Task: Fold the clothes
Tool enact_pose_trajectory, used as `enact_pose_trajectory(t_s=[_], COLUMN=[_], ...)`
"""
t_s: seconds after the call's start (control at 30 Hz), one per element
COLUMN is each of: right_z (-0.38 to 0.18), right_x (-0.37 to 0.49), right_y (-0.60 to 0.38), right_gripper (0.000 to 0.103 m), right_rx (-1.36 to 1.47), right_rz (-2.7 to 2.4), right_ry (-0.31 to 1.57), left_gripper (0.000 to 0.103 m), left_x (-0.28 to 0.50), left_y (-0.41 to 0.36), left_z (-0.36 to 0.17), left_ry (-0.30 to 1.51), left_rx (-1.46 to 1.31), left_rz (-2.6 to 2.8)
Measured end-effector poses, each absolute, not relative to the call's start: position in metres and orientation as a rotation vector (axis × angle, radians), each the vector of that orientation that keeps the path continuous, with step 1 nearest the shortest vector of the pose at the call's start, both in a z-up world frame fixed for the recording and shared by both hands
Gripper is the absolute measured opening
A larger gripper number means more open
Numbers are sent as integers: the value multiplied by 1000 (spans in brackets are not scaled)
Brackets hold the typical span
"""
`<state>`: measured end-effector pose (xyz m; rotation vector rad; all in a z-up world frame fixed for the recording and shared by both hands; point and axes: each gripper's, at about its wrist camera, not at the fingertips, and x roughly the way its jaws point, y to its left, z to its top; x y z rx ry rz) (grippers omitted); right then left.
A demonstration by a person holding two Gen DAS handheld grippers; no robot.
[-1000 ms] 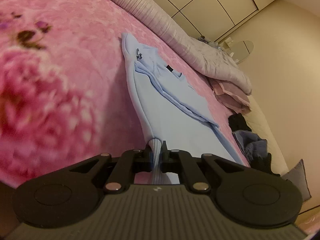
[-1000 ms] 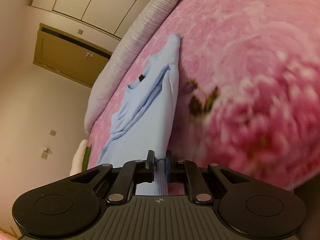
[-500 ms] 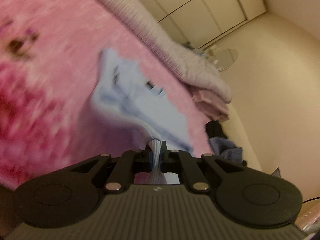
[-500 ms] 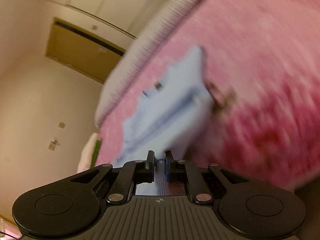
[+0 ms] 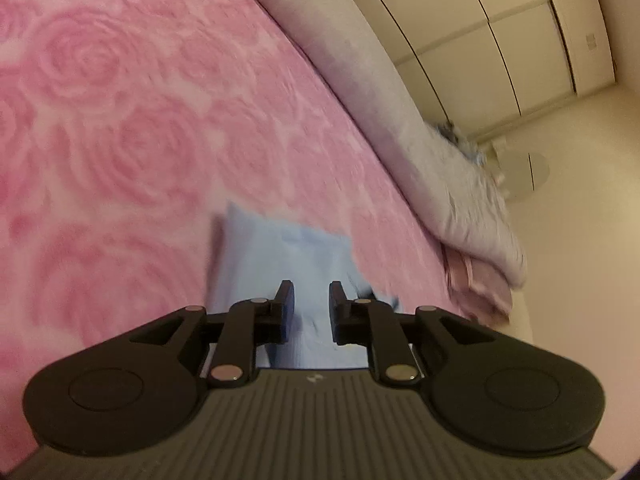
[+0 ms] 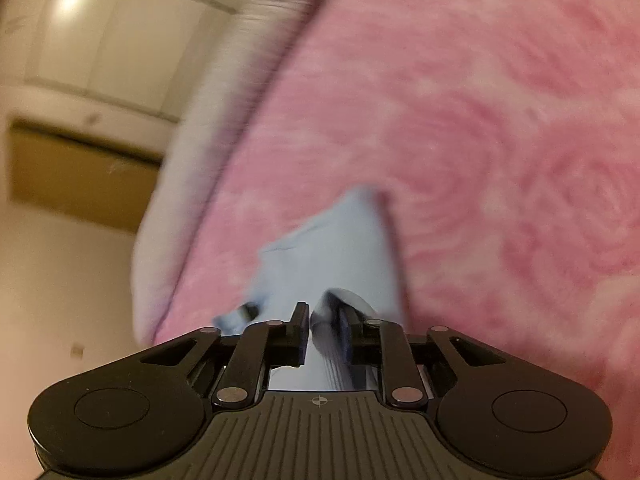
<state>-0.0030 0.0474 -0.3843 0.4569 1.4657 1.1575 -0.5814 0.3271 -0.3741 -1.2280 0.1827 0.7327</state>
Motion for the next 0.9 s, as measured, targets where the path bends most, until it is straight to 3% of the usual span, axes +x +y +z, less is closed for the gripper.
enact_pose_trajectory(t_s=[0.13, 0.27, 0.4, 0.6, 0.9], right_z=[-387, -377, -341, -339, -377], right_x=[13, 24, 2, -52, -113], right_y=[41, 27, -6, -20, 18], right_gripper=[35, 39, 39, 39, 39], right_rx=[432, 373, 42, -338, -809], right_rz=[1190, 1278, 1363, 1460, 1561], right_ry=[1467, 1417, 1094, 764, 290], left_gripper=[16, 18, 22, 27, 27], left_x=[-591, -588, -578, -555, -521], left_y=[324, 294, 263, 239, 240], left_z=[-369, -358, -348, -345, -353], left_ry=[234, 375, 514, 582, 740], left_rx=[-1134, -940, -718, -544, -197], left_rz=[744, 702, 676, 706, 681])
